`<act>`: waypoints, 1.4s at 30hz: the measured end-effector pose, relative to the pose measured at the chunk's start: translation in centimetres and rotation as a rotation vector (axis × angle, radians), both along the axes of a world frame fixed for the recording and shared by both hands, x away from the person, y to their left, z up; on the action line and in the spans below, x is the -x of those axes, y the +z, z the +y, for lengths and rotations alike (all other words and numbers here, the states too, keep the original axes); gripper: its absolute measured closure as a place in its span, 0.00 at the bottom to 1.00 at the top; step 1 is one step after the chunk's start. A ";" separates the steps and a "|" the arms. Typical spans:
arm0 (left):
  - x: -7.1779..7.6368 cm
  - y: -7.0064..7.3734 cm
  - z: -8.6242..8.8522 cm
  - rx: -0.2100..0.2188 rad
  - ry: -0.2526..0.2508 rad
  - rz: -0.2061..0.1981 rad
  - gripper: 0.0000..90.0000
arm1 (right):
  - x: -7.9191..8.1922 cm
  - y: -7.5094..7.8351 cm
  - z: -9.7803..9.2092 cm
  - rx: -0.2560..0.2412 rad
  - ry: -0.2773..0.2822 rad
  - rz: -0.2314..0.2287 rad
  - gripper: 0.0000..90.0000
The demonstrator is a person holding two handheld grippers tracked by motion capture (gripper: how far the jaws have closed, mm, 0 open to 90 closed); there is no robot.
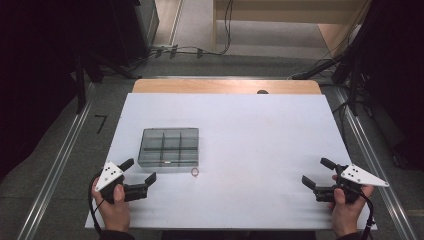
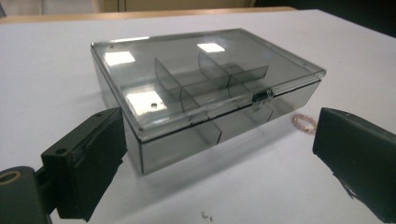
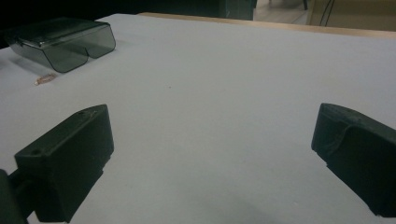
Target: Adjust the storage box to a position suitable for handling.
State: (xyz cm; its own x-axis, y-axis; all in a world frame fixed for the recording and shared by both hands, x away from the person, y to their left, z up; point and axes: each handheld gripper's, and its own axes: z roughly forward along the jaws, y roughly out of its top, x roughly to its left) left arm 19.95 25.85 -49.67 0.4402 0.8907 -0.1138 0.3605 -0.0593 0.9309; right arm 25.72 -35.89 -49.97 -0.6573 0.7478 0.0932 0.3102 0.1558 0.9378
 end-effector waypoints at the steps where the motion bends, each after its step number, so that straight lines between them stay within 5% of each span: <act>1: 0.0 0.2 -0.1 -0.008 0.002 -0.004 0.03 | 0.0 0.0 0.0 -0.001 0.000 0.001 0.00; 5: 0.0 0.7 -0.5 -0.030 0.001 -0.008 0.03 | 0.0 -0.1 0.1 0.000 -0.006 0.005 0.00; 11: -0.7 2.1 -0.8 0.025 -0.055 0.034 0.03 | -0.2 -0.1 0.0 -0.005 -0.012 0.008 0.00; 19: -0.9 3.0 -0.3 0.087 -0.048 0.050 0.05 | -0.2 -0.2 0.0 -0.003 -0.008 0.012 0.00; 29: -2.7 4.5 0.9 0.100 -0.023 0.073 0.10 | -0.2 -0.1 0.1 0.000 0.000 0.017 0.00; 36: -5.2 5.1 1.8 0.072 -0.006 0.119 0.34 | -0.2 -0.1 0.1 0.001 0.007 0.015 0.00; 42: -7.2 5.3 2.7 0.100 0.003 0.148 0.48 | -0.1 -0.1 0.1 -0.001 0.006 0.018 0.00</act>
State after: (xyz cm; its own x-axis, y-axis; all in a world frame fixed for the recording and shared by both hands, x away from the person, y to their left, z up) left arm 27.13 28.51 -44.41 0.4095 0.8728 -0.2654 0.4942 0.0323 0.8687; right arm 25.86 -35.84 -50.10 -0.6603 0.7435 0.1060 0.3260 0.1566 0.9323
